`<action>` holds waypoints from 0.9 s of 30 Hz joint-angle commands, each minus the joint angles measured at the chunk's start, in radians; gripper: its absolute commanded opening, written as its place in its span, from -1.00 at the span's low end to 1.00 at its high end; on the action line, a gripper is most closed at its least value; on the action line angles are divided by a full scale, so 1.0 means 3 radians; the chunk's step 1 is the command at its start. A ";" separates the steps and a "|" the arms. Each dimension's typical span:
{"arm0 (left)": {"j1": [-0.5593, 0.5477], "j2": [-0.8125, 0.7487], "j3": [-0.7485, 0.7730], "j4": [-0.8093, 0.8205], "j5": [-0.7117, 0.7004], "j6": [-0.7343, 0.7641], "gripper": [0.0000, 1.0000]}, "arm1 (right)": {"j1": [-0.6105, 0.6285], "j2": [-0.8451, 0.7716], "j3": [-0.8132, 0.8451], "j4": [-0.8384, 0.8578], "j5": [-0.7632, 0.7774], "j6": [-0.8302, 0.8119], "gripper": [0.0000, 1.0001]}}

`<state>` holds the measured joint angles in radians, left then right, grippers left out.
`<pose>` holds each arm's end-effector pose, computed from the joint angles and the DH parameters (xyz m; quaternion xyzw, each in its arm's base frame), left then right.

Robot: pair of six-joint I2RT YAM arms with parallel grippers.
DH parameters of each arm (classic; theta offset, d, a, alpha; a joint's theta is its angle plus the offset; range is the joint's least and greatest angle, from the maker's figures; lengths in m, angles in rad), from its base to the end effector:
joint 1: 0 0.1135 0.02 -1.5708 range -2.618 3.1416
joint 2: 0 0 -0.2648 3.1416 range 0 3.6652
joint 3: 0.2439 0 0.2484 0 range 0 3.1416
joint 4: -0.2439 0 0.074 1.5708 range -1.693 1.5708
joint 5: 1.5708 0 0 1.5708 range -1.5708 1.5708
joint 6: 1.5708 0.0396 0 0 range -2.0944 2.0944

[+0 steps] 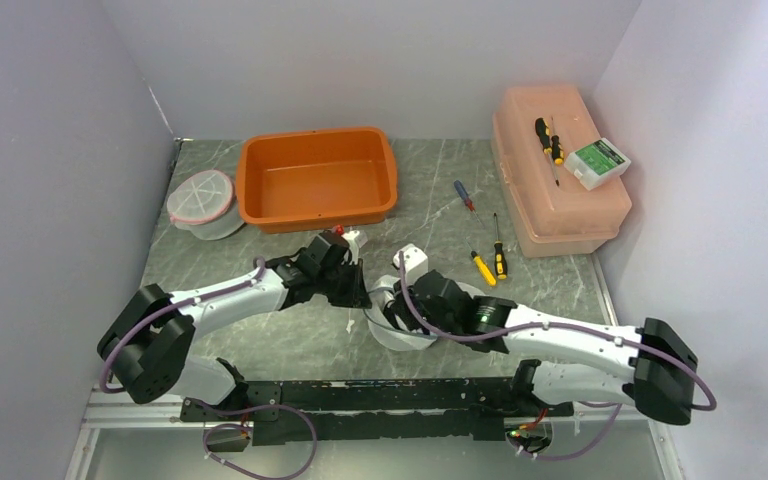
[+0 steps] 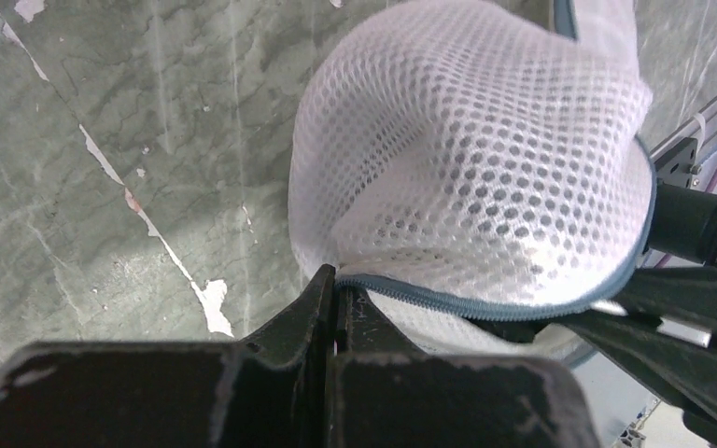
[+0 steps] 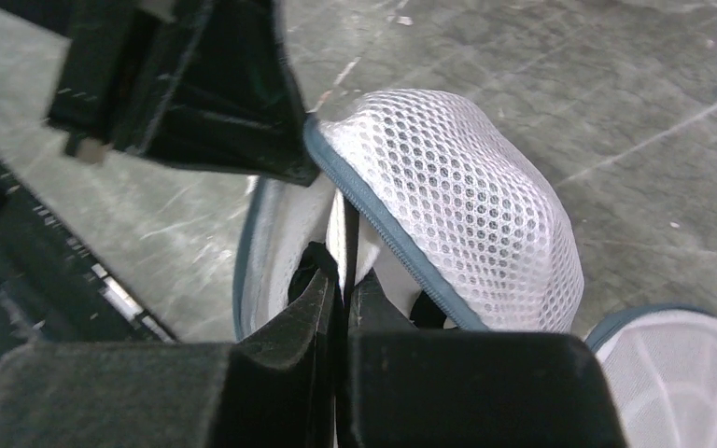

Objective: Unzip the laundry bag and remove the bra
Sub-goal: Pick up the bra from the laundry bag.

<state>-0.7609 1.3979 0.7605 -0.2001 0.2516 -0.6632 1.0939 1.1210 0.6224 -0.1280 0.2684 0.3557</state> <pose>0.1953 -0.1996 0.1956 0.0902 0.9229 -0.3211 0.1927 0.1177 0.2050 0.2236 -0.2617 0.8451 0.2096 0.4164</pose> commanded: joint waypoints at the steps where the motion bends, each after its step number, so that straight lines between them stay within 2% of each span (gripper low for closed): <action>1: -0.0011 -0.0088 0.0256 -0.0087 -0.0150 -0.0027 -0.95 | -0.0114 -0.0413 -0.0055 0.0169 -0.0717 -0.0156 -1.00; 6: -0.0007 -0.0111 0.0467 -0.0158 -0.0256 -0.0060 -0.95 | -0.0366 -0.0825 -0.0161 0.0201 -0.1423 -0.0166 -1.00; 9: -0.0009 -0.0128 0.0561 -0.0163 -0.0303 -0.0085 -0.95 | -0.0414 -0.0879 -0.0125 0.0107 -0.1581 -0.0249 -1.00; 20: -0.0010 -0.0269 0.0898 -0.0337 -0.0182 -0.0067 -0.95 | -0.0369 -0.0509 -0.0017 -0.0083 -0.1297 -0.0339 -1.00; 24: -0.0010 -0.0293 0.0775 -0.0295 -0.0285 -0.0062 -0.95 | -0.0361 -0.0686 -0.0102 0.0110 -0.1343 -0.0307 -1.00; 27: -0.0010 -0.0208 0.0652 -0.0237 -0.0280 -0.0084 -0.95 | -0.0362 -0.0882 -0.0096 0.0181 -0.1147 -0.0275 -1.00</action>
<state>-0.7677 1.3411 0.9844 -0.3206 0.2054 -0.6773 0.9752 0.9352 0.5716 -0.1474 -0.1093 0.2687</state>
